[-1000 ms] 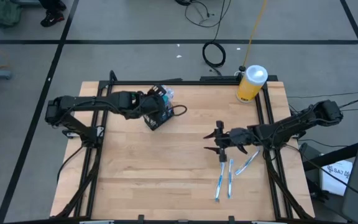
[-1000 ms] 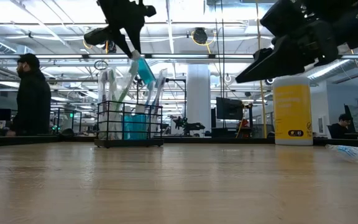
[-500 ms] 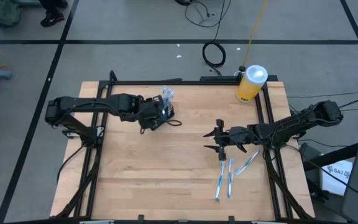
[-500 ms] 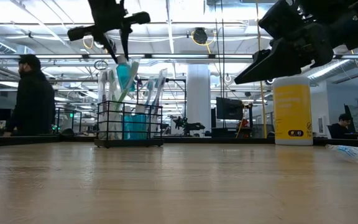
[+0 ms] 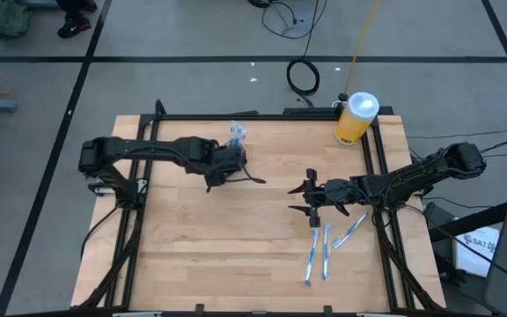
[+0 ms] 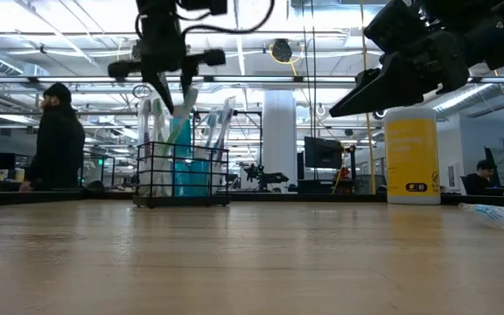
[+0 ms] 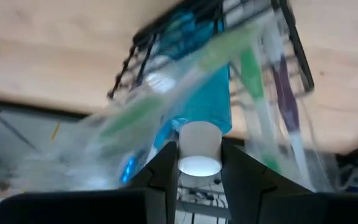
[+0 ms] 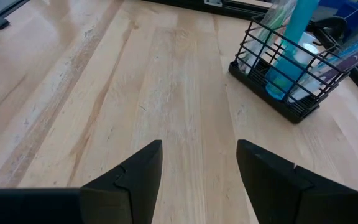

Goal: Pick & Place toothbrushing station
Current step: Put the mouthwash into the black wire organizer

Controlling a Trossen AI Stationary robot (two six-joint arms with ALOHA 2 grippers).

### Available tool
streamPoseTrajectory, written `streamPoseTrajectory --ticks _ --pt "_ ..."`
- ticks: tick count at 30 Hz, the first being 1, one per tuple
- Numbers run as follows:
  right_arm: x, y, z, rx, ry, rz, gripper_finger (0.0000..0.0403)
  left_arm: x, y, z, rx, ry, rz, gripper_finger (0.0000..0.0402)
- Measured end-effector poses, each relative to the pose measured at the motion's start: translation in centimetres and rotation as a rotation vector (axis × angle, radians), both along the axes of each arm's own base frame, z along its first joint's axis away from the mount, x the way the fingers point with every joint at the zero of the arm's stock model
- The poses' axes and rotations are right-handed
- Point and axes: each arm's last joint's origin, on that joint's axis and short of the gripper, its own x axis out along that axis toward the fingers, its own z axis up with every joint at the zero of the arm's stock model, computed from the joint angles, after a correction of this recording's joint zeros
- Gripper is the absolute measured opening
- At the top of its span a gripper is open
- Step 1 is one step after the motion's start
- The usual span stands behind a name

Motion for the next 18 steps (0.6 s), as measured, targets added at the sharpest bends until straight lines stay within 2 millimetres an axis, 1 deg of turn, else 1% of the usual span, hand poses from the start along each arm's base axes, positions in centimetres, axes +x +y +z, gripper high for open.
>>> streamPoseTrajectory --ticks 4,8,13,18 --pt "0.0 0.0 0.0 0.000 0.000 0.000 0.0199 0.8 0.2 -1.5 -0.047 0.047 -0.009 0.0093" --pt "0.0 0.0 0.0 -0.004 0.001 0.002 0.0199 1.2 0.4 -2.3 -0.070 0.087 -0.039 0.0093" --pt "0.0 0.0 0.0 -0.004 0.001 0.002 0.0199 1.2 0.9 -2.4 -0.087 0.068 0.001 0.0093" --pt "0.0 0.0 0.0 -0.004 0.001 0.002 0.0199 1.2 1.1 -2.4 -0.105 0.019 0.086 0.0093"
